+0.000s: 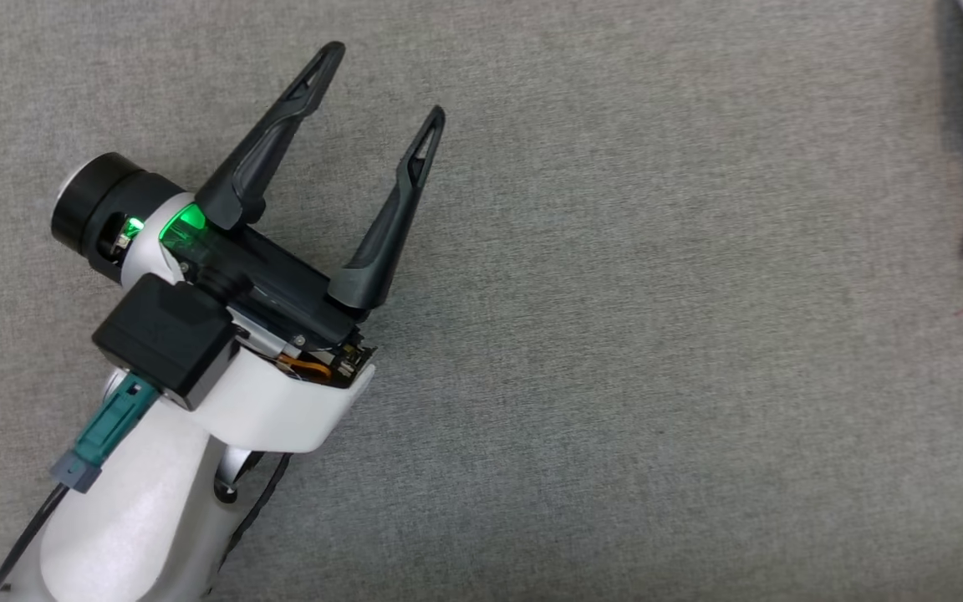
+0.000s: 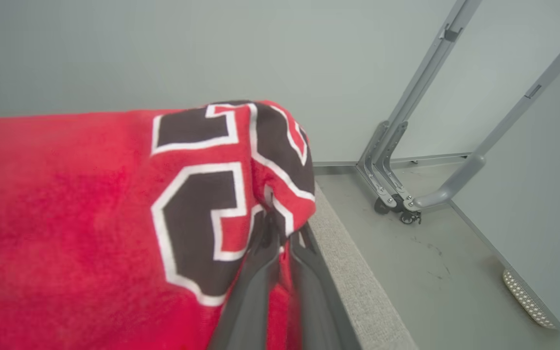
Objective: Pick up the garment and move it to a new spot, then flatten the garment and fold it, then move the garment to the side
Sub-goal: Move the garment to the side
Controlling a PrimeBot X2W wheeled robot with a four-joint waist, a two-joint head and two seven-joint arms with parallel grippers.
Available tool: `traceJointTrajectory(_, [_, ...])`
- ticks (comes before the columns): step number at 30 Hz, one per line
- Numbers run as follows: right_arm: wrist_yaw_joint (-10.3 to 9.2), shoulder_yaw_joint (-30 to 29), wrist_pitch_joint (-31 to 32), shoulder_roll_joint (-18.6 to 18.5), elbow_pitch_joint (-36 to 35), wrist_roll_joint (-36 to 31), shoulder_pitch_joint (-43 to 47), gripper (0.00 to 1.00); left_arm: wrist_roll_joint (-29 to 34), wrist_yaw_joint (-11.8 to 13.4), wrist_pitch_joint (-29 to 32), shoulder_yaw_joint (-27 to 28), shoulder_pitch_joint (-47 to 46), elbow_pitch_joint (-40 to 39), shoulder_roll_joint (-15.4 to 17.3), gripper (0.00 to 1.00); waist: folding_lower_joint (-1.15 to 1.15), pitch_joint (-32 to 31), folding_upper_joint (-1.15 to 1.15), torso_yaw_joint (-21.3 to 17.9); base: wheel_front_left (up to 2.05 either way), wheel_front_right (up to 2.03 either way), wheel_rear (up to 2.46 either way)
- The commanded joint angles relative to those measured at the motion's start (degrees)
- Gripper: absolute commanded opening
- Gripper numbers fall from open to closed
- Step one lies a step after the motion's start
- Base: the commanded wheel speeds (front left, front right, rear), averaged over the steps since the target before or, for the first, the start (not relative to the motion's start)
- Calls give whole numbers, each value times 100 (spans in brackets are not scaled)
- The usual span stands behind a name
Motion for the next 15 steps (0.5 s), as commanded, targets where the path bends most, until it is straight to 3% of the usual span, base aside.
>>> traceJointTrajectory(1, [-14,-59,-54,-32,90,-3,-59,100,-38,-10,2,-2,-104,14,48,100,0,71,0,77,0,0,0])
traceJointTrajectory(8, [-13,-448,-743,331,535,-260,107,100,-61,58,-3,129,128,159,165,100,0,-195,0,-77,0,0,0])
traceJointTrajectory(15, [-13,-509,-1330,986,-209,-600,957,100,-198,236,-6,333,688,331,223,100,0,-917,0,-272,0,0,0])
